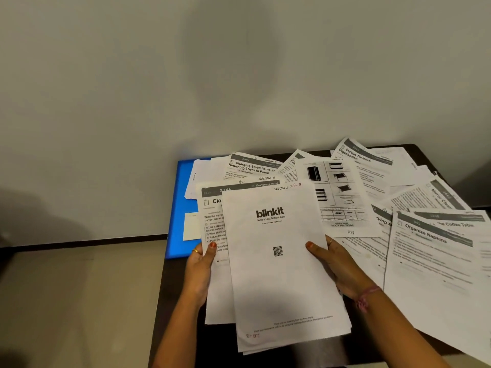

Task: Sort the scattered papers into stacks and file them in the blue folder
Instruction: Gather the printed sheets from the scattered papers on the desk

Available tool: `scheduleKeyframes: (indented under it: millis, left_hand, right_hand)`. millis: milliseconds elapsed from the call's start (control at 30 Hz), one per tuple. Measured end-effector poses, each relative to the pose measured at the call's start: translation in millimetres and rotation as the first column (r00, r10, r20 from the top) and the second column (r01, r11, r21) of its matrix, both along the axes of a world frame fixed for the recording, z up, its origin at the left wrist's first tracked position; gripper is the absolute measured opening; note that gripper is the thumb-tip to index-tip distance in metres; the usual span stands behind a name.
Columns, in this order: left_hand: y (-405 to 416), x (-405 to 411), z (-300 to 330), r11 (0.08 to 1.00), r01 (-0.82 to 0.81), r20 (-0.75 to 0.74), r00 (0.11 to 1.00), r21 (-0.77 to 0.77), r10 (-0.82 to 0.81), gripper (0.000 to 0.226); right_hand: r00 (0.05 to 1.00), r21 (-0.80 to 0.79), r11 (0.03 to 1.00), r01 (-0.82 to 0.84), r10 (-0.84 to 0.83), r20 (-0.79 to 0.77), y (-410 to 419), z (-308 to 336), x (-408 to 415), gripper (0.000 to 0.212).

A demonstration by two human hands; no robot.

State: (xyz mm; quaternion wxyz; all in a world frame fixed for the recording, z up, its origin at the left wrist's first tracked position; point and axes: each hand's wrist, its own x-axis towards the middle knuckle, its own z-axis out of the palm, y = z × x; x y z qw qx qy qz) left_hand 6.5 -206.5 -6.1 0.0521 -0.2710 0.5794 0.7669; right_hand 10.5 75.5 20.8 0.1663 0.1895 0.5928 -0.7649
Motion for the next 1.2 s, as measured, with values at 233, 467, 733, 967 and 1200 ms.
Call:
scheduleKeyframes:
  millis: [233, 467, 733, 967, 1200]
  left_hand:
    - [20, 6, 4, 0.998, 0.068, 0.002, 0.998, -0.001, -0.068, 0.028]
    - [41, 18, 7, 0.984, 0.169, 0.010, 0.985, 0.058, -0.170, 0.021]
    - [61, 20, 7, 0.962, 0.259, 0.064, 0.962, 0.087, -0.265, 0.023]
    - [80, 15, 10, 0.950, 0.298, 0.150, 0.939, 0.092, -0.309, 0.038]
    - [111, 10, 5, 0.901, 0.429, 0.093, 0.902, -0.061, -0.422, 0.017]
  right_hand:
    - [1.000, -0.022, 0.999, 0.028, -0.028, 0.000, 8, 1, 8, 0.029]
    - [0.998, -0.085, 0.994, 0.065, -0.065, 0.005, 14, -2, 16, 0.028]
    - [0.994, -0.075, 0.993, 0.095, -0.091, 0.060, 28, -12, 22, 0.028]
    - [0.992, -0.059, 0.992, 0.112, -0.109, 0.063, 43, -18, 23, 0.028]
    - [0.986, -0.015, 0.987, 0.158, -0.156, 0.061, 63, -30, 26, 0.029]
